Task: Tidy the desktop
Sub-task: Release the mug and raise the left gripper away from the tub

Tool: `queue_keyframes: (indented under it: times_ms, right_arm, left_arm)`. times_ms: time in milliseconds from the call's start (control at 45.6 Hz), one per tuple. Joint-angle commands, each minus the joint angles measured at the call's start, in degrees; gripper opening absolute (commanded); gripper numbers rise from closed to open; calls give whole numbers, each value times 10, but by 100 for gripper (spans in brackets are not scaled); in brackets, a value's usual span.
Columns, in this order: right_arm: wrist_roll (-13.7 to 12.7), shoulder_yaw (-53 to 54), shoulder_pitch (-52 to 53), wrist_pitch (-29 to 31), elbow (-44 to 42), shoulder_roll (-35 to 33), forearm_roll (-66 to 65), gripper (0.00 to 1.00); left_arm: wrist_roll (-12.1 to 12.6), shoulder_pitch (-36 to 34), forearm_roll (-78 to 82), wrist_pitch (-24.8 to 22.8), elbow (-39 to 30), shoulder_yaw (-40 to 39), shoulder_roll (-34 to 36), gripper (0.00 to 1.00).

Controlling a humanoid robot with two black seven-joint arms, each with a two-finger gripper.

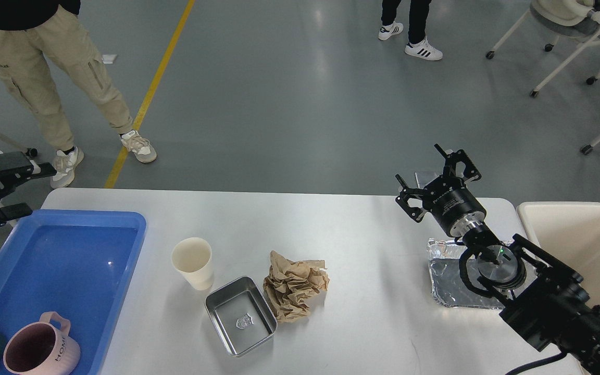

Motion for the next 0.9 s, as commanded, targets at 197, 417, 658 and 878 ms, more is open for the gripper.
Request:
queue_keyframes:
  times_ms: [197, 417, 658, 878]
  right_arm:
    - [0, -1, 2, -1, 0, 0, -4, 100]
    - [-1, 0, 4, -2, 0, -3, -13, 100]
    - [-1, 0, 3, -2, 1, 1, -13, 100]
    - [-1, 0, 4, -2, 1, 2, -13, 100]
  left_arm:
    - [-6, -1, -122, 14, -65, 62, 111, 97]
    - [-25, -1, -141, 44, -72, 130, 147, 97]
    - [-35, 0, -142, 81, -57, 143, 125, 97]
    - [-32, 4, -138, 117, -14, 168, 49, 97]
